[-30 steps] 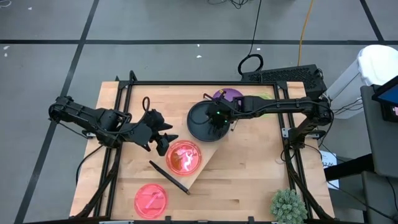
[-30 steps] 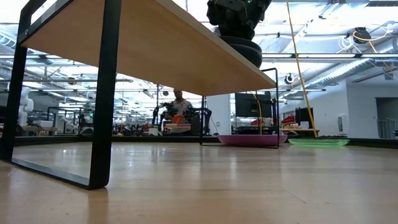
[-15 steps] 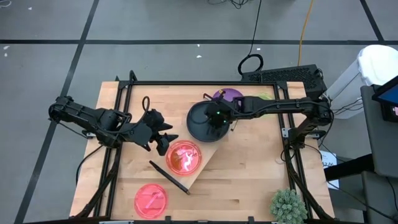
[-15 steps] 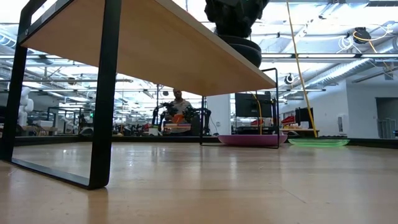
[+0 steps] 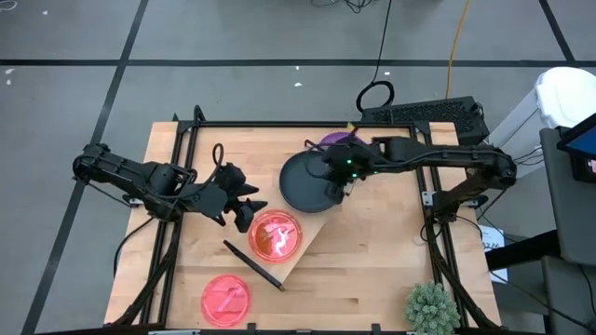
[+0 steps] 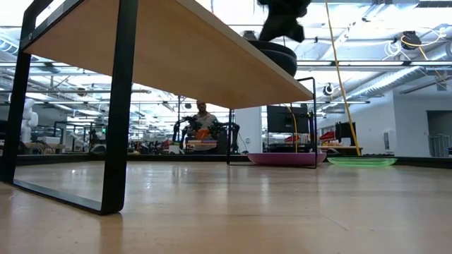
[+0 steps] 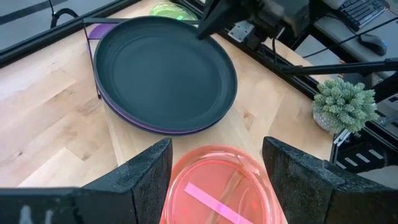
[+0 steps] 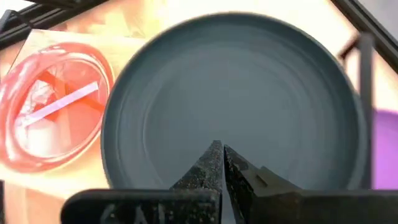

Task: Place and stack plates onto a shelf
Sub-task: Stack the green plate on top of the pink plate on the shelf

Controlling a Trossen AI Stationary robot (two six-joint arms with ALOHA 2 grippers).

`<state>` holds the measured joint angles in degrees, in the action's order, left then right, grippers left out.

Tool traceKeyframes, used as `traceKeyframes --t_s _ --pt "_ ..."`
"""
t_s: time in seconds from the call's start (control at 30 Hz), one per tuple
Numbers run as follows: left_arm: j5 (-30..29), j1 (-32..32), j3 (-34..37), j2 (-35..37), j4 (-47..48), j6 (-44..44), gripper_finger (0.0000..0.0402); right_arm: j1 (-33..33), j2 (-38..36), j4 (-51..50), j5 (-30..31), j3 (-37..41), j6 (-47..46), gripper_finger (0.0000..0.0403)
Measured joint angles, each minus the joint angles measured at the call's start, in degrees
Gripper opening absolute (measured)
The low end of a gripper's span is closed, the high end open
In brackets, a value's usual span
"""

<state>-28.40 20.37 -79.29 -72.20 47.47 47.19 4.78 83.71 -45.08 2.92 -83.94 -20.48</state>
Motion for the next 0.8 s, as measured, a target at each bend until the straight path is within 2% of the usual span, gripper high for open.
traceKeyframes --t_s 0.3,0.43,0.63,0.8 --pt "0.0 0.4 0.0 -0.3 -0.1 -0.2 0.0255 0.0 -10.3 -9.8 0.4 0.0 -7.7 0.0000" --pt "-0.2 0.4 0.0 -0.3 -0.1 -1.0 0.0255 -0.2 -14.1 -16.0 3.5 0.0 -11.9 0.0000" --pt "-0.4 -0.1 0.0 -0.3 -0.8 -2.1 0.0255 -0.4 -16.0 -26.7 12.3 0.0 -14.9 0.0000" --pt "-1.1 -0.6 0.0 -0.3 -0.6 -2.0 0.0255 1.2 -15.8 -30.4 24.2 1.9 -14.9 0.0000"
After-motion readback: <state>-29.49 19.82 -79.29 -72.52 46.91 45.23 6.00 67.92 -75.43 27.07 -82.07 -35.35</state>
